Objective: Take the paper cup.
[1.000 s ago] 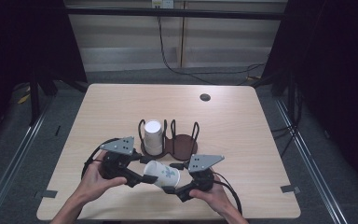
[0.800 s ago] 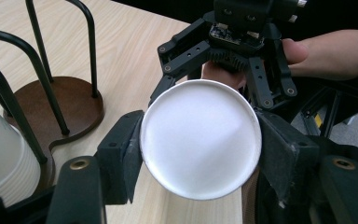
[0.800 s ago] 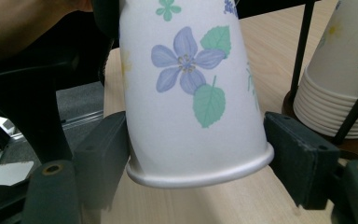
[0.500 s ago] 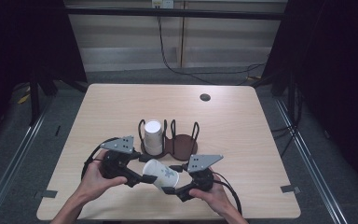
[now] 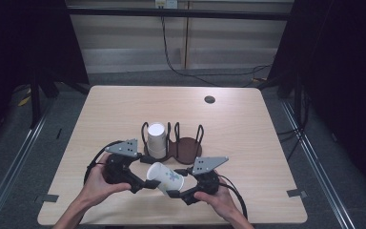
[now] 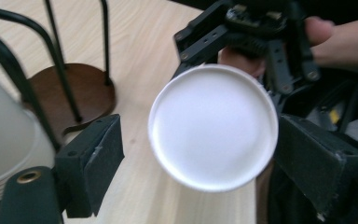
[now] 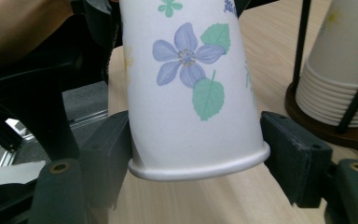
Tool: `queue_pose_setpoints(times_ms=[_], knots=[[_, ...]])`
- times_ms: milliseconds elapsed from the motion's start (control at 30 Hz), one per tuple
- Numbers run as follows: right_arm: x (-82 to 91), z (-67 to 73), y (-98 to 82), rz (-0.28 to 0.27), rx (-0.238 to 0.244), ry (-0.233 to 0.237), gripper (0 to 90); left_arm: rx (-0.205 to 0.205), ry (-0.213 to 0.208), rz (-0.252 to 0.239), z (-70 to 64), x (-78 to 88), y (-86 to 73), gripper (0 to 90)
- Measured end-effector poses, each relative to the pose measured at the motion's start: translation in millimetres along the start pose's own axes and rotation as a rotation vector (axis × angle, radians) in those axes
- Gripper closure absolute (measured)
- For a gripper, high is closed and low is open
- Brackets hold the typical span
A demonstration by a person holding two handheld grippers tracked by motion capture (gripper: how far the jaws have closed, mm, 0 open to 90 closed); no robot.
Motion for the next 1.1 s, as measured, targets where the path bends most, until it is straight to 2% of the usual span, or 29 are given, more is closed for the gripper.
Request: queue_pose_setpoints(times_ms=[233, 333, 567, 633, 667, 767, 867, 900, 933, 1033, 1067, 1100], knots=[[6.6, -4.5, 1.0, -0.009, -0.021, -0.027, 27.7, -0.024, -0.002, 0.006, 0.8, 1.4, -3.1, 16.0], [9.6, -6.9, 0.6, -0.003, -0.029, -0.037, 28.1, -0.043, 0.003, 0.033, 0.7, 0.0, -6.1, 16.1], [10.4, -8.7, -0.6, 0.046, -0.043, -0.054, 28.6, -0.037, 0.014, 0.072, 3.1, -3.1, -12.5, 17.2], [10.9, -8.5, 0.3, 0.052, -0.041, -0.055, 28.7, -0.047, 0.018, 0.081, 4.0, -2.7, -13.8, 17.2], [13.1, -8.0, 3.5, 0.065, -0.04, -0.056, 28.8, -0.061, 0.04, 0.097, 4.8, -0.8, -15.3, 17.1], [15.6, -7.9, 6.7, 0.069, -0.036, -0.057, 29.0, -0.068, 0.046, 0.099, 5.2, 1.5, -16.0, 17.1], [19.2, -10.0, 9.5, 0.123, -0.035, -0.068, 29.2, -0.064, 0.06, 0.09, 7.0, 4.4, -15.4, 17.1], [19.2, -10.0, 9.5, 0.123, -0.035, -0.068, 29.2, -0.064, 0.06, 0.09, 7.0, 4.4, -15.4, 17.1], [19.5, -10.6, 10.9, 0.152, -0.028, -0.063, 29.2, -0.073, 0.061, 0.098, 7.4, 4.3, -16.3, 17.1], [19.6, -10.5, 13.4, 0.166, -0.024, -0.061, 29.1, -0.067, 0.058, 0.102, 7.2, 3.7, -17.0, 17.1], [18.3, -10.6, 14.8, 0.202, -0.017, -0.059, 29.2, -0.06, 0.053, 0.106, 6.8, 2.6, -18.2, 17.1], [18.3, -10.6, 14.8, 0.202, -0.017, -0.059, 29.2, -0.06, 0.053, 0.106, 6.8, 2.6, -18.2, 17.1]])
Point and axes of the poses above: each handheld gripper's, and its own axes: x roughly backward along the jaws, y roughly out of its top, z roughly to its left, the point moved 7 cm from there along -x, roughly forward along the jaws, and after that the axes turned 12 degrees about y, right-handed, at the moved point
